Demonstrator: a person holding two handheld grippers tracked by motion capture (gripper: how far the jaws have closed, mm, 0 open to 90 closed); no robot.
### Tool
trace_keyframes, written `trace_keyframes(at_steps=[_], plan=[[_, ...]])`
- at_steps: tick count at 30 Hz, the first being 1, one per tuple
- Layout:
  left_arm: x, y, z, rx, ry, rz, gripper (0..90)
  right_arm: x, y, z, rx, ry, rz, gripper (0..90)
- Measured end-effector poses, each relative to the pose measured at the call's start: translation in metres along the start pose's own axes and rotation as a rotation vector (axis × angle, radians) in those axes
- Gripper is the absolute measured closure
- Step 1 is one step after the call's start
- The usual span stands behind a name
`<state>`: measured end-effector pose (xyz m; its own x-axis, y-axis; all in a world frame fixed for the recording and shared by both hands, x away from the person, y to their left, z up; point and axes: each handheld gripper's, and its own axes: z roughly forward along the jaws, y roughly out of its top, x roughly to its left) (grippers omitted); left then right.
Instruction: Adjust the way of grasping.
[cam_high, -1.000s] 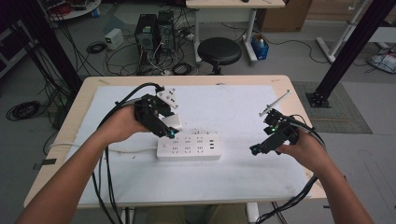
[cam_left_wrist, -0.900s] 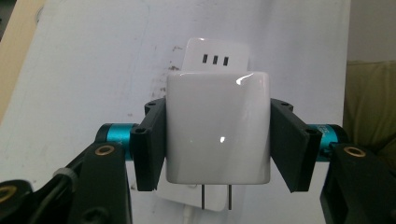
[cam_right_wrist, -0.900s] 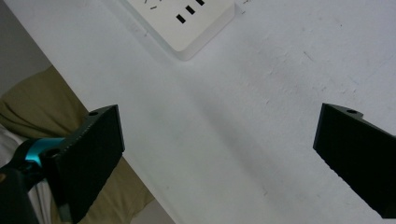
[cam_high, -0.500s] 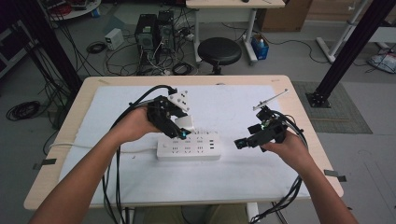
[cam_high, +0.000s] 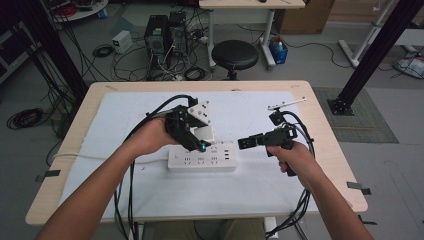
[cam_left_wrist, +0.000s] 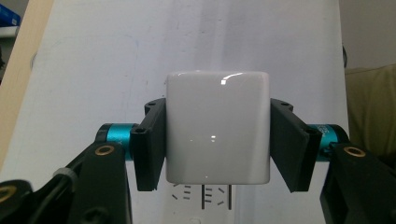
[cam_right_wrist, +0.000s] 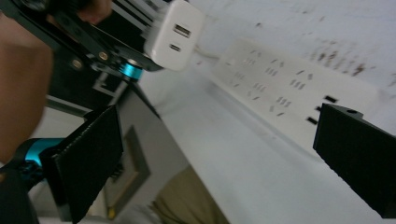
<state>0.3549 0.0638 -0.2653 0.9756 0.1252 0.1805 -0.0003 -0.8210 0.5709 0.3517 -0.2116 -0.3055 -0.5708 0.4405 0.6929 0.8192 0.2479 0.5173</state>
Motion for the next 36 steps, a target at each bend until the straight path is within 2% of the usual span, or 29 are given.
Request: trace_keyframes(at_steps=[1, 6, 7, 8, 13, 17, 19, 22, 23, 25, 30, 32, 33, 36], plan=[[0.0, 0.001, 0.001, 0.0, -0.001, 0.007, 42.3, 0.0, 0.0, 0.0, 0.0, 0.0, 0.0, 1.3], [-0.002, 0.009, 0.009, -0.033, -0.01, 0.014, 42.3, -0.001, 0.001, 0.006, -0.033, 0.057, 0.069, 3.3], [-0.003, 0.01, 0.011, -0.038, -0.011, 0.014, 42.3, -0.003, 0.002, 0.009, -0.037, 0.058, 0.091, 4.1], [-0.004, 0.012, 0.013, -0.043, -0.015, 0.017, 42.3, -0.003, 0.002, 0.009, -0.037, 0.058, 0.091, 4.1], [-0.005, 0.021, 0.02, -0.017, -0.017, 0.047, 42.3, -0.01, 0.003, 0.013, -0.051, 0.086, 0.153, 6.2], [-0.006, 0.025, 0.024, -0.008, -0.023, 0.059, 42.3, -0.011, 0.004, 0.017, -0.035, 0.083, 0.165, 6.8], [-0.007, 0.026, 0.026, -0.009, -0.027, 0.059, 42.3, -0.012, 0.005, 0.02, -0.035, 0.096, 0.176, 14.5], [-0.008, 0.028, 0.028, -0.008, -0.029, 0.062, 42.3, -0.013, 0.006, 0.022, -0.038, 0.11, 0.185, 15.0], [-0.008, 0.028, 0.029, -0.009, -0.029, 0.064, 42.3, -0.013, 0.006, 0.026, -0.035, 0.12, 0.184, 22.7], [-0.008, 0.028, 0.029, -0.01, -0.027, 0.064, 42.3, -0.013, 0.006, 0.028, -0.035, 0.121, 0.187, 23.2], [-0.008, 0.029, 0.029, -0.017, -0.026, 0.07, 42.3, -0.017, 0.007, 0.036, -0.026, 0.131, 0.207, 32.3], [-0.009, 0.029, 0.029, -0.023, -0.024, 0.072, 42.3, -0.019, 0.007, 0.038, -0.016, 0.146, 0.235, 35.6], [-0.009, 0.029, 0.029, -0.028, -0.026, 0.074, 42.3, -0.021, 0.007, 0.041, -0.021, 0.166, 0.234, 41.5], [-0.01, 0.029, 0.03, -0.032, -0.026, 0.08, 42.3, -0.022, 0.008, 0.043, -0.033, 0.177, 0.239, 45.4]])
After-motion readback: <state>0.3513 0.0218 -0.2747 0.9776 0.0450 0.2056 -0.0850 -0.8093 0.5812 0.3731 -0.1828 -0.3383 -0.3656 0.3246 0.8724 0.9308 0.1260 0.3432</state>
